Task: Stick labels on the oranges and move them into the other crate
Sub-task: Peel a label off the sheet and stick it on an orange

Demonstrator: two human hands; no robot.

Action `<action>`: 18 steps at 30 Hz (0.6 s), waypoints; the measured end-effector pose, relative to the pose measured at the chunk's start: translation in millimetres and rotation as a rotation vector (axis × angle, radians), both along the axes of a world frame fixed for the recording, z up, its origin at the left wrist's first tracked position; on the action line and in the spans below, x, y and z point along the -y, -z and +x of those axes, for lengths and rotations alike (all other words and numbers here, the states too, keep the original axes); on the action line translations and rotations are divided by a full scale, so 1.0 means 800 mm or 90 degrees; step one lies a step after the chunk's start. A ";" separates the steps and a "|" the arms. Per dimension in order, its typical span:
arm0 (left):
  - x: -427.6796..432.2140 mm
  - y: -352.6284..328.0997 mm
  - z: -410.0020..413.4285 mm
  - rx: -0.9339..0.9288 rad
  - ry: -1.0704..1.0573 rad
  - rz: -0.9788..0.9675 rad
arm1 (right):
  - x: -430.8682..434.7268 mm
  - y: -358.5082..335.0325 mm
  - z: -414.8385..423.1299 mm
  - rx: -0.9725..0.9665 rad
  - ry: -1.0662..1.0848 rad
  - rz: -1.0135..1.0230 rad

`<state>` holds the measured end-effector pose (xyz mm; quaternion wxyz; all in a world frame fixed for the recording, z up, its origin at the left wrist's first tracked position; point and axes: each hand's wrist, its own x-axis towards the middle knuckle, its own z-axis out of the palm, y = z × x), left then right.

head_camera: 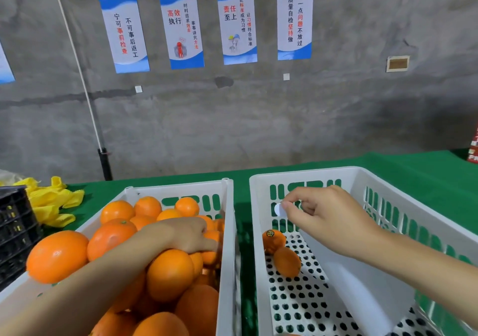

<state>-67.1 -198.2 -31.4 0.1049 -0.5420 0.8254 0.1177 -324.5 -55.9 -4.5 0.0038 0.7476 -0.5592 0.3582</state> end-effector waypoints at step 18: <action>-0.049 -0.040 -0.029 -0.794 0.072 -0.089 | 0.003 -0.005 -0.004 0.026 0.075 -0.076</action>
